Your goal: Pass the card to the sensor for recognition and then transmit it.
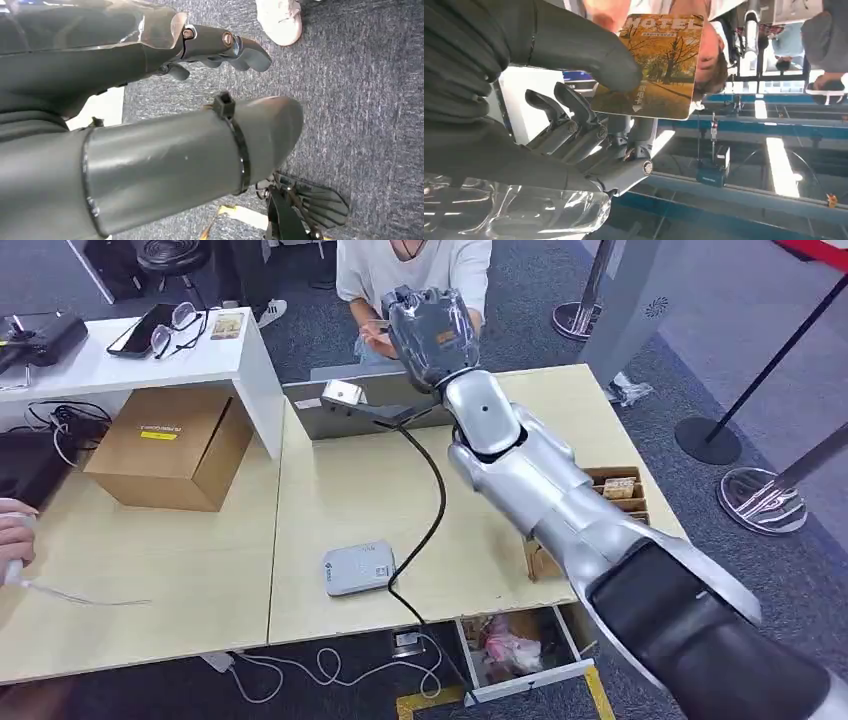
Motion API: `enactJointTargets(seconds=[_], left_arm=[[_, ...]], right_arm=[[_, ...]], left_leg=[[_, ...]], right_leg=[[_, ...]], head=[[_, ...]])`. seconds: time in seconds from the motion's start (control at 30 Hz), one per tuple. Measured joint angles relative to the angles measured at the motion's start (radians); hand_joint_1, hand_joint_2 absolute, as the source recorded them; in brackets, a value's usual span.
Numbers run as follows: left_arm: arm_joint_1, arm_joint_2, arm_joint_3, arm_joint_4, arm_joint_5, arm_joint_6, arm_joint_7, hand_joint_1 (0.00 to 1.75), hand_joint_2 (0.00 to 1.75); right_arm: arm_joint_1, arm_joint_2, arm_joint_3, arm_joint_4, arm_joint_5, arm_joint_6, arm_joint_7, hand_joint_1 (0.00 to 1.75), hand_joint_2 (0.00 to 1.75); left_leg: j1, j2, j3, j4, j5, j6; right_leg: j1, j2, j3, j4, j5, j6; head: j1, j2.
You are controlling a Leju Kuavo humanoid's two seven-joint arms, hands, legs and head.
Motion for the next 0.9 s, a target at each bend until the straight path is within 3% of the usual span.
enactJointTargets(seconds=[0.47, 0.5, 0.73, 0.77, 0.9], left_arm=[[-0.002, -0.011, 0.0, 0.0, 0.01, 0.003, -0.011, 0.0, 0.0], [-0.002, -0.011, 0.0, 0.0, 0.01, 0.003, -0.011, 0.0, 0.0], [-0.004, -0.02, 0.0, 0.0, 0.019, -0.017, -0.008, 0.0, 0.0], [-0.004, -0.021, 0.0, 0.0, 0.021, -0.019, -0.007, 0.0, 0.0], [-0.005, -0.025, 0.0, 0.0, 0.028, -0.023, -0.007, 0.0, 0.0]], right_arm=[[-0.008, 0.0, 0.0, 0.052, 0.012, 0.017, 0.024, 1.75, 1.75], [-0.008, 0.0, 0.0, 0.053, 0.012, 0.017, 0.024, 0.03, 1.75], [-0.008, 0.0, 0.0, 0.058, 0.021, 0.016, 0.035, 0.0, 1.75], [-0.008, 0.0, 0.0, 0.058, 0.021, 0.016, 0.035, 0.0, 0.0], [-0.008, 0.0, -0.003, 0.058, -0.001, 0.005, 0.014, 0.0, 0.0]], left_leg=[[0.0, 0.0, 0.0, 0.0, 0.0, 0.0], [0.0, 0.0, 0.0, 0.0, 0.0, 0.0], [0.0, 0.0, 0.0, 0.0, 0.0, 0.0], [0.0, 0.0, 0.0, 0.0, 0.0, 0.0], [0.0, 0.0, 0.0, 0.0, 0.0, 0.0]], right_leg=[[0.0, 0.0, 0.0, 0.0, 0.0, 0.0], [0.0, 0.0, 0.0, 0.0, 0.0, 0.0], [0.0, 0.0, 0.0, 0.0, 0.0, 0.0], [0.0, 0.0, 0.0, 0.0, 0.0, 0.0], [0.0, 0.0, 0.0, 0.0, 0.0, 0.0]], head=[[0.0, 0.0], [0.0, 0.0], [0.0, 0.0], [0.0, 0.0], [0.0, 0.0]])
